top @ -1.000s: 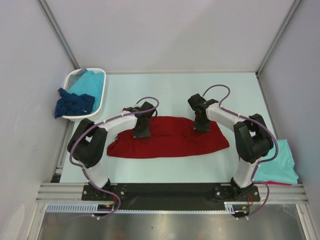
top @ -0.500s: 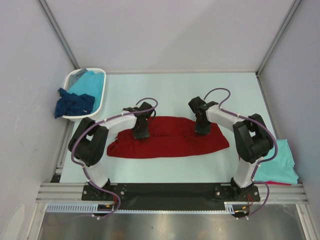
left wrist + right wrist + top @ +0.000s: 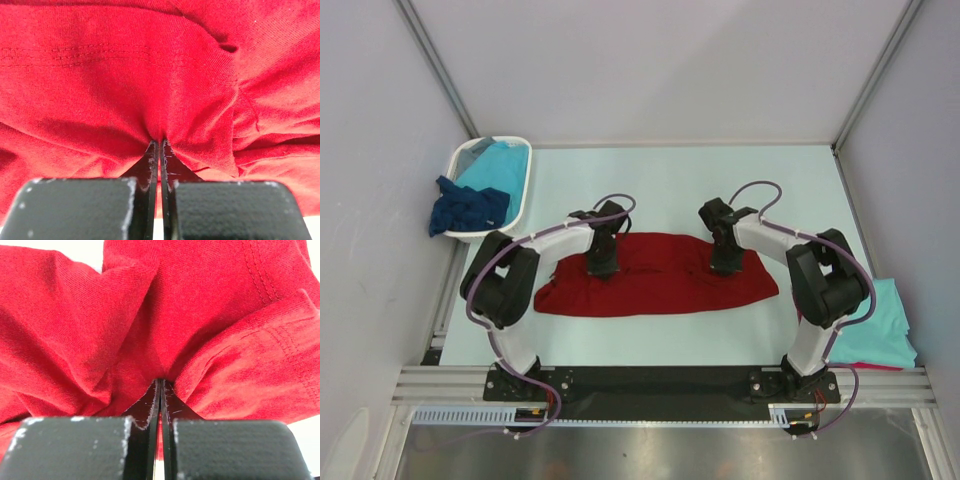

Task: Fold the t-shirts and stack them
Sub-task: Rotate the tshirt 90 degrees

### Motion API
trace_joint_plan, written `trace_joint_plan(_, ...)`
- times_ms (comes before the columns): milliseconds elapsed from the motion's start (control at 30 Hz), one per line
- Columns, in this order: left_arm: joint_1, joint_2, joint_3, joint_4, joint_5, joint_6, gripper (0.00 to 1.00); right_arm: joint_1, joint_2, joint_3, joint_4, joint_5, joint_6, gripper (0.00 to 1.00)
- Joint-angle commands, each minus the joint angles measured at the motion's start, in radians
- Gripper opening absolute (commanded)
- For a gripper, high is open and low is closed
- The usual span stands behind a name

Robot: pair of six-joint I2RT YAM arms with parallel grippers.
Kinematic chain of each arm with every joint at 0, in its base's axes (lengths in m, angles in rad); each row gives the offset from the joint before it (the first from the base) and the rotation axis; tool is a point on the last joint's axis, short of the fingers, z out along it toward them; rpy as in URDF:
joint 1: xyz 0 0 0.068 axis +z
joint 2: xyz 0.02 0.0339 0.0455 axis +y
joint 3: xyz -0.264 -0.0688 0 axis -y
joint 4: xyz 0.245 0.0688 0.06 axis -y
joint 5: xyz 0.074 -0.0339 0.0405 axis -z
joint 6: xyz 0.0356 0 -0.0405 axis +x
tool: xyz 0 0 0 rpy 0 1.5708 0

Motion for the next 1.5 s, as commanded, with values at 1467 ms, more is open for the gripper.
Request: trace_joint_plan(1467, 0.079, 0.502, 0.804, -0.213, -0.023, 0.104, 0.0, 0.231, -0.123, -0.192, -0.015, -0.103, 0.117, 0.0)
